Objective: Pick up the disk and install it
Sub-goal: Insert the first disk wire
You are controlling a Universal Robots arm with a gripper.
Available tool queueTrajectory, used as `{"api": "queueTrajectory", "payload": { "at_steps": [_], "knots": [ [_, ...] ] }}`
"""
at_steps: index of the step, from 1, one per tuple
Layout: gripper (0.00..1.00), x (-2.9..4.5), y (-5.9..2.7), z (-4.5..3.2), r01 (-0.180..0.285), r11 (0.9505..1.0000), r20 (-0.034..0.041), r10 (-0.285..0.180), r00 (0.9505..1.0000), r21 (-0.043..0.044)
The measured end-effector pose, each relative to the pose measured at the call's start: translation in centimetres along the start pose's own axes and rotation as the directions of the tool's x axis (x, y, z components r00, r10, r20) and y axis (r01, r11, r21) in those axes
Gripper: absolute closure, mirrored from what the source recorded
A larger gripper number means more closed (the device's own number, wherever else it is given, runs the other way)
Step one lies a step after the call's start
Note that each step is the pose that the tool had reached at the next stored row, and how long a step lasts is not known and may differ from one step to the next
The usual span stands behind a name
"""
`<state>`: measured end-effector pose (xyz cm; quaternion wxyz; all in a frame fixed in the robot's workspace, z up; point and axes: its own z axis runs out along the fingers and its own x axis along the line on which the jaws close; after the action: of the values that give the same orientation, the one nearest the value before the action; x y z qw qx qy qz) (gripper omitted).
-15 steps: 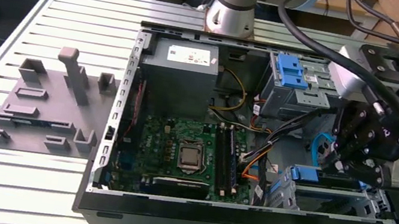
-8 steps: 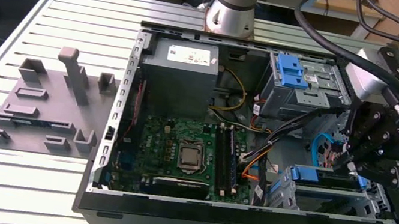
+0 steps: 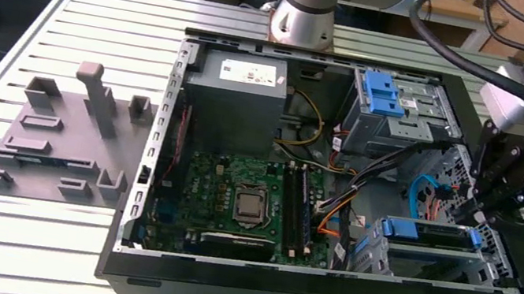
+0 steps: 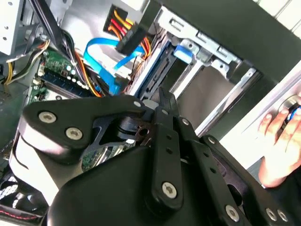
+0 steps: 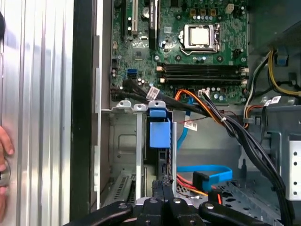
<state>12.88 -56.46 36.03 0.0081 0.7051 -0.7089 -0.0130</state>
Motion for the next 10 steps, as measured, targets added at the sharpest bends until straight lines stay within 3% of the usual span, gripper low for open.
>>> {"api": "queueTrajectory", "payload": {
  "at_steps": [4,10],
  "knots": [
    [0.89,-0.38,-0.56,-0.01,0.0,1.0,0.0,0.0,1.0,0.0],
    [0.89,-1.2,-0.56,-0.24,-0.017,0.9998,0.0005,0.017,0.9998,0.0018]
  ]
}}
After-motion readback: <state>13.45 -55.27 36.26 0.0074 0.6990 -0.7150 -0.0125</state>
